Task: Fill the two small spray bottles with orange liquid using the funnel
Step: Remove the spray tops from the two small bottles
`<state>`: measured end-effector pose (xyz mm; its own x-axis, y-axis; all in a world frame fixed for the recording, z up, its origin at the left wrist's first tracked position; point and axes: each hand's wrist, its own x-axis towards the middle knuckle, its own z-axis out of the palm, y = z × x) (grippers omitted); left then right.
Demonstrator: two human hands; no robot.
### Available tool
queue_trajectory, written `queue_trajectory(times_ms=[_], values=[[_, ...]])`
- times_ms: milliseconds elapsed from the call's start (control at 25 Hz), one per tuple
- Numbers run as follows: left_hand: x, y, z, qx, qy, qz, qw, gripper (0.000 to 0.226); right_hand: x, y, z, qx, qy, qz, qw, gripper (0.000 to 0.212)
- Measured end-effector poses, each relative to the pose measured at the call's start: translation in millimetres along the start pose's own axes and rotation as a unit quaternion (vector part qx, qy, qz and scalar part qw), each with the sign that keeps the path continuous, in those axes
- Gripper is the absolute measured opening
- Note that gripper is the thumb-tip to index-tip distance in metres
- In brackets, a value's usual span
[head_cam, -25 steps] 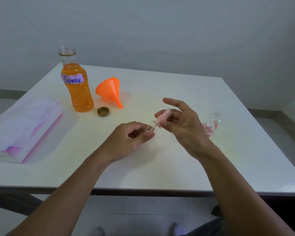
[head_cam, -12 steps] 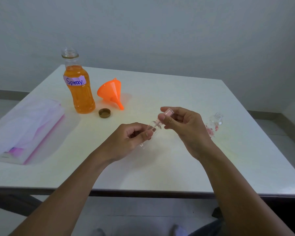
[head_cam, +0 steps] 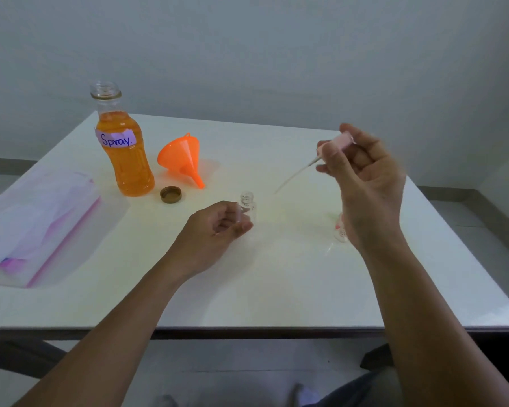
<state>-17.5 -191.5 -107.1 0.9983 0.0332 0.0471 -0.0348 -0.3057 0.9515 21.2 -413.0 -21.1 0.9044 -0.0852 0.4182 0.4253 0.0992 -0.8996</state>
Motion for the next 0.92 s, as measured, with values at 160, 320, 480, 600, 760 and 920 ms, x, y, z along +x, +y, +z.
queue_trajectory(times_ms=[160, 320, 480, 600, 760, 920], values=[[7, -1, 10, 0.048, 0.056, 0.008, 0.997, 0.024, 3, 9, 6, -0.172, -0.058, -0.016, 0.983, 0.036], [11, -3, 19, 0.049, 0.056, 0.018, 0.997, 0.035, -5, 53, 14, -0.349, -0.149, 0.090, 0.921, 0.043], [12, -5, 19, 0.039, 0.052, 0.024, 0.998, 0.034, 1, 83, 17, -0.386, -0.131, 0.132, 0.903, 0.037], [12, -8, 17, 0.035, 0.044, 0.023, 0.998, 0.036, 2, 95, 20, -0.410, -0.127, 0.140, 0.892, 0.041], [13, -11, 16, 0.039, 0.043, 0.030, 0.998, 0.036, 1, 93, 17, -0.425, -0.129, 0.137, 0.885, 0.045], [13, -11, 17, 0.041, 0.047, 0.039, 0.997, 0.030, -5, 92, 14, -0.420, -0.115, 0.122, 0.892, 0.033]])
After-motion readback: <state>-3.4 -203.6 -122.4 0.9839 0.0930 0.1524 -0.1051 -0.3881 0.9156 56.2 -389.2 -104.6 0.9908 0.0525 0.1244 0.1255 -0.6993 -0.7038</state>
